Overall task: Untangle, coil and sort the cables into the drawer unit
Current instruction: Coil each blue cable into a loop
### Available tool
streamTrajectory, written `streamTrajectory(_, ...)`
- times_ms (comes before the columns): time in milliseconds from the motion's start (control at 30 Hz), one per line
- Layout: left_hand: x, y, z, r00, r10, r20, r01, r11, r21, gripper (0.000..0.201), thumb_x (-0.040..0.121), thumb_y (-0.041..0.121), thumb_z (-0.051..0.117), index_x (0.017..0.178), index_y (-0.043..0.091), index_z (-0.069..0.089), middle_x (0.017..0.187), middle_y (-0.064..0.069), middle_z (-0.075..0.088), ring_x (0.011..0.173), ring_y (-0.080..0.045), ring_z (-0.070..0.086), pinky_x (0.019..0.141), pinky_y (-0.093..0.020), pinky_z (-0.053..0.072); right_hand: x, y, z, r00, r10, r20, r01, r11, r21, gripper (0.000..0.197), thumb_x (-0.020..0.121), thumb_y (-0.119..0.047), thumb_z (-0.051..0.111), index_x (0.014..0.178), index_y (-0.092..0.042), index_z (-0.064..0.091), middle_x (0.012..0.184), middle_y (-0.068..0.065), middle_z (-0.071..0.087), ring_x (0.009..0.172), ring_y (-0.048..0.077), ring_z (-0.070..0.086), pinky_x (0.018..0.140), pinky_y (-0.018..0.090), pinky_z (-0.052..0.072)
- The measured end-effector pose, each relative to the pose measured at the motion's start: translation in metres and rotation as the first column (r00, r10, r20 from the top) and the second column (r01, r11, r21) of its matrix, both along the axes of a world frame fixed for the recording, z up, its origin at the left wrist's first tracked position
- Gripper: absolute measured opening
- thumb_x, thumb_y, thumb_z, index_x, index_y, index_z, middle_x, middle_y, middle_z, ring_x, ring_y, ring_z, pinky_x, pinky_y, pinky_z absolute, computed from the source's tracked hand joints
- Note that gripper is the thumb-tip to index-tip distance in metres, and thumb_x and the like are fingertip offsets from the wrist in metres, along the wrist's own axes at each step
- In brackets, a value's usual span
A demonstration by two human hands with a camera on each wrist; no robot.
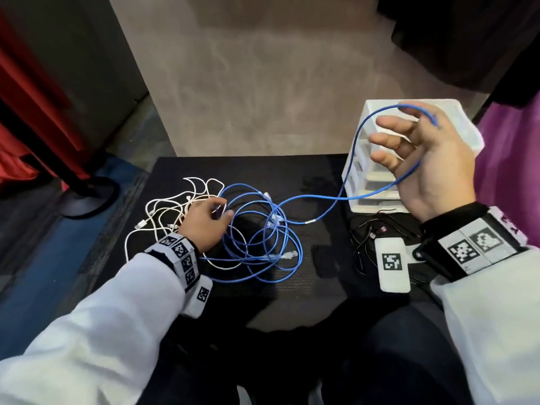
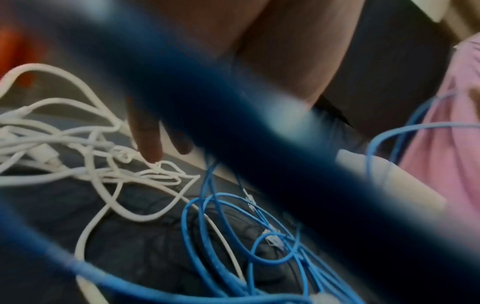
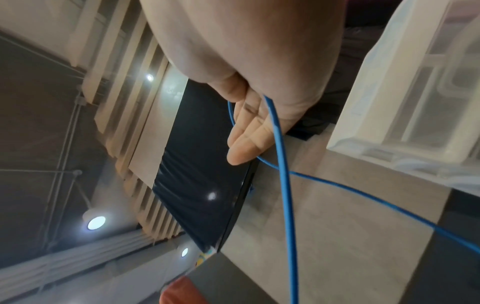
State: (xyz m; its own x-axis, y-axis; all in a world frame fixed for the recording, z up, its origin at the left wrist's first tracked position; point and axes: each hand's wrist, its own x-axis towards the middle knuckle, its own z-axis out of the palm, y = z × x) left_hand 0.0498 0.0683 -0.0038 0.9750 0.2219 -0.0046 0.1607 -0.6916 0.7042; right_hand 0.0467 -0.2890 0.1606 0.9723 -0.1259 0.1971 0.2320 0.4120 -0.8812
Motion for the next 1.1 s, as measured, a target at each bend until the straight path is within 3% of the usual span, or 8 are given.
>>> streamTrajectory(133, -0.01, -0.024, 0.002, 0.994, -0.09, 0.055, 0.077, 0.976, 0.204, 0.04, 0.09, 0.037, 0.072, 0.127, 0.024, 0.067, 0.147, -0.009, 0.044, 0.138, -0.025, 0.043, 0.119, -0.031, 0.03, -0.01, 0.026, -0.013, 0.992, 0.118, -0.046, -0.124, 0.976, -0.177, 0.028, 0.111, -0.011, 0.036, 0.123, -0.016, 0.061, 0.104, 0.013, 0.075, 0.084, 0.028, 0.072, 0.064, 0.034, 0.06)
streamTrajectory(267, -0.005, -0.059, 0.002, 0.975, -0.185, 0.12, 0.159, 0.967, 0.199, 0.019, 0.091, 0.026, 0.067, 0.109, 0.022, 0.073, 0.117, -0.004, 0.064, 0.113, -0.022, 0.062, 0.105, -0.031, 0.045, -0.015, 0.032, -0.023, 0.99, 0.124, -0.071, -0.134, 0.976, -0.171, 0.031, 0.111, -0.009, 0.035, 0.128, -0.016, 0.06, 0.101, 0.011, 0.076, 0.083, 0.026, 0.072, 0.065, 0.032, 0.06)
streamTrajectory(400, 0.005, -0.085, -0.012, 0.976, -0.141, -0.168, 0.163, 0.978, 0.128, 0.018, 0.091, 0.037, 0.068, 0.09, 0.019, 0.071, 0.092, 0.002, 0.074, 0.092, -0.018, 0.07, 0.083, -0.025, 0.05, -0.025, 0.032, -0.031, 0.983, 0.165, -0.078, -0.176, 0.97, -0.168, 0.036, 0.113, -0.01, 0.034, 0.133, -0.021, 0.06, 0.1, 0.012, 0.076, 0.082, 0.024, 0.072, 0.066, 0.032, 0.059)
streamTrajectory(533, 0.011, -0.093, -0.03, 0.93, -0.184, -0.318, 0.255, 0.947, 0.196, 0.026, 0.077, 0.048, 0.08, 0.08, 0.028, 0.065, 0.103, 0.003, 0.06, 0.096, -0.02, 0.065, 0.093, -0.029, 0.051, -0.037, 0.03, -0.044, 0.968, 0.223, -0.113, -0.242, 0.951, -0.195, 0.031, 0.111, -0.007, 0.038, 0.128, -0.015, 0.063, 0.121, 0.01, 0.075, 0.092, 0.024, 0.073, 0.068, 0.031, 0.06)
streamTrajectory(733, 0.009, -0.093, -0.03, 0.951, -0.289, -0.109, 0.293, 0.956, 0.024, 0.019, 0.086, 0.038, 0.071, 0.079, 0.021, 0.075, 0.076, 0.002, 0.07, 0.071, -0.011, 0.063, 0.076, -0.025, 0.049, -0.038, 0.029, -0.082, 0.957, 0.184, -0.224, -0.256, 0.898, -0.359, 0.028, 0.109, -0.006, 0.049, 0.123, -0.027, 0.06, 0.14, 0.001, 0.06, 0.101, 0.019, 0.072, 0.068, 0.035, 0.063)
streamTrajectory(867, 0.001, -0.079, -0.02, 0.928, -0.373, -0.012, 0.373, 0.927, 0.028, 0.015, 0.095, 0.035, 0.07, 0.099, 0.024, 0.079, 0.095, 0.006, 0.07, 0.092, -0.007, 0.062, 0.09, -0.026, 0.047, -0.025, 0.036, -0.121, 0.94, 0.169, -0.296, -0.313, 0.772, -0.554, 0.027, 0.106, -0.01, 0.056, 0.116, -0.034, 0.061, 0.136, -0.001, 0.063, 0.104, 0.02, 0.07, 0.071, 0.036, 0.063)
streamTrajectory(1000, -0.01, -0.072, -0.015, 0.909, -0.414, 0.053, 0.414, 0.91, 0.0, 0.019, 0.1, 0.033, 0.063, 0.103, 0.022, 0.078, 0.1, 0.006, 0.073, 0.097, -0.009, 0.066, 0.096, -0.03, 0.049, -0.011, 0.054, -0.159, 0.936, 0.169, -0.308, -0.351, 0.488, -0.799, 0.022, 0.097, -0.023, 0.069, 0.112, -0.037, 0.063, 0.116, -0.009, 0.072, 0.101, 0.013, 0.069, 0.101, 0.04, 0.054)
streamTrajectory(1100, -0.015, -0.074, -0.008, 0.91, -0.401, 0.104, 0.411, 0.906, -0.098, 0.022, 0.103, 0.029, 0.058, 0.107, 0.019, 0.077, 0.103, 0.007, 0.076, 0.101, -0.007, 0.068, 0.096, -0.025, 0.049, -0.01, 0.07, -0.18, 0.932, 0.156, -0.326, -0.361, 0.384, -0.85, 0.024, 0.09, -0.04, 0.075, 0.111, -0.038, 0.064, 0.103, -0.011, 0.073, 0.096, 0.012, 0.068, 0.097, 0.034, 0.053)
